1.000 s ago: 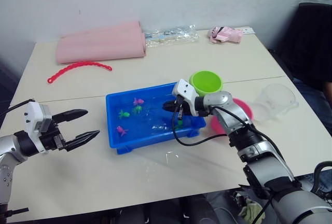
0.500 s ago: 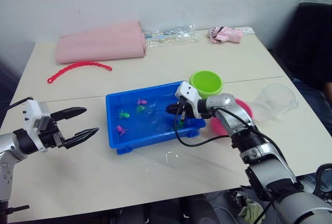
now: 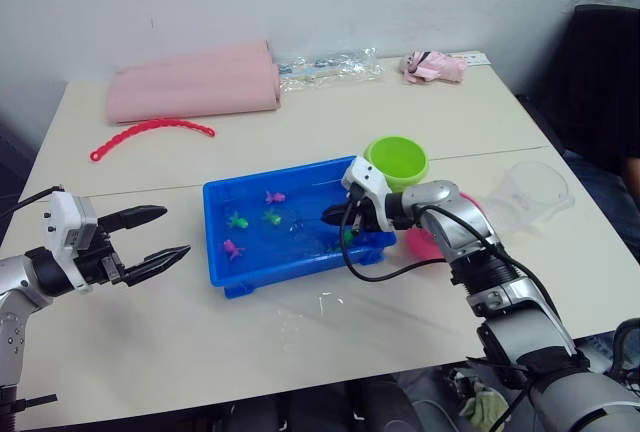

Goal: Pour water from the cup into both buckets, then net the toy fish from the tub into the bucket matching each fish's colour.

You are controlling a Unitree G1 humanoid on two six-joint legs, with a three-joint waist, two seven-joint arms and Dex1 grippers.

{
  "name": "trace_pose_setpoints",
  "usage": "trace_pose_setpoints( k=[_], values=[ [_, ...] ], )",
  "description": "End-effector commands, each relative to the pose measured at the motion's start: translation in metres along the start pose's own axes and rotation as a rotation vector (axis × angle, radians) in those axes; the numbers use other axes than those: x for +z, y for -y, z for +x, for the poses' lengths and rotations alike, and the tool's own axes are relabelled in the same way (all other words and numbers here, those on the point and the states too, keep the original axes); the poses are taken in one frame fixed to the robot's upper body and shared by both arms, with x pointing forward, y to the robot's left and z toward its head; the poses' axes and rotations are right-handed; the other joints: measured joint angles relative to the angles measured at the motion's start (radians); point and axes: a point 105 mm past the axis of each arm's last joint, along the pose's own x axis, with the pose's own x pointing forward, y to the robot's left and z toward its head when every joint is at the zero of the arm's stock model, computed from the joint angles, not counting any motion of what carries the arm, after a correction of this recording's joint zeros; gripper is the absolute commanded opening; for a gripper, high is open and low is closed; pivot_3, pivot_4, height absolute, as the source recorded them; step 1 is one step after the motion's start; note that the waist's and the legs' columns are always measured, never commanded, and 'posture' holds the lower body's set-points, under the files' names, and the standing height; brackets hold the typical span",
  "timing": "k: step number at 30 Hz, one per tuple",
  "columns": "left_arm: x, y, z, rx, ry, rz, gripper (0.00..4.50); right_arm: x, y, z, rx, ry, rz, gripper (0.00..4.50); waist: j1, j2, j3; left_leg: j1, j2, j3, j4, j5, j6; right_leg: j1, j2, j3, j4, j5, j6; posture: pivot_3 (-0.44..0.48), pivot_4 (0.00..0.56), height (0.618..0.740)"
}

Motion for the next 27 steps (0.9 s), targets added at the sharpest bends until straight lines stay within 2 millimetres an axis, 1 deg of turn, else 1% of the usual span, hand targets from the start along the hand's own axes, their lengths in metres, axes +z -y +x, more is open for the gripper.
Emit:
trace_pose_setpoints(
  k=[1,5,10,14,17,21,24,27],
  values=[
    [0.005,0.001,0.000,-0.002,0.014,0.028,4.47,0.004,0.005,-0.001,-0.041,0.034,-0.027,0.00,0.000,0.000,0.000,0.000,0.000,0.000,0.000,0.000,0.000,0.000,0.000,0.000,0.000,0.000,0.000,0.000,0.150,0.740],
    [0.005,0.001,0.000,-0.002,0.014,0.027,4.47,0.006,0.010,-0.001,-0.070,0.049,-0.020,0.00,0.000,0.000,0.000,0.000,0.000,0.000,0.000,0.000,0.000,0.000,0.000,0.000,0.000,0.000,0.000,0.000,0.150,0.740],
    [0.005,0.000,0.001,-0.002,0.015,0.028,4.47,0.003,0.014,-0.002,-0.091,0.026,0.013,0.00,-0.001,0.000,0.000,0.000,0.000,0.000,0.000,0.000,0.000,0.000,0.000,0.000,0.000,0.000,0.000,0.000,0.150,0.740],
    [0.005,0.000,0.001,-0.001,0.016,0.030,4.47,0.001,0.020,-0.004,-0.120,0.005,0.008,0.00,-0.002,0.000,0.000,0.000,0.000,0.000,0.000,0.000,0.000,0.000,0.000,0.000,0.000,0.000,0.000,0.000,0.150,0.740],
    [0.005,0.000,0.002,-0.001,0.017,0.030,4.47,0.000,0.019,-0.004,-0.118,0.002,0.032,0.00,-0.005,0.000,0.000,0.000,0.000,0.000,0.000,0.000,0.000,0.000,0.000,0.000,0.000,0.000,0.000,0.000,0.150,0.740],
    [0.005,-0.001,0.002,-0.001,0.018,0.030,4.47,0.010,0.021,-0.002,-0.140,0.072,-0.020,0.00,-0.009,0.000,0.000,0.000,0.000,0.000,0.000,0.000,0.000,0.000,0.000,0.000,0.000,0.000,0.000,0.000,0.150,0.740],
    [0.005,0.000,0.002,0.000,0.017,0.030,4.47,0.018,0.017,-0.003,-0.122,0.126,-0.075,0.00,-0.015,0.000,0.000,0.000,0.000,0.000,0.000,0.000,0.000,0.000,0.000,0.000,0.000,0.000,0.000,0.000,0.150,0.740],
    [0.005,0.000,0.001,0.001,0.016,0.030,4.47,0.020,0.011,-0.006,-0.089,0.161,-0.119,0.00,-0.017,0.000,0.000,0.000,0.000,0.000,-0.001,0.000,0.000,0.000,0.000,0.000,0.000,0.000,0.000,0.000,0.150,0.740]
  ],
)
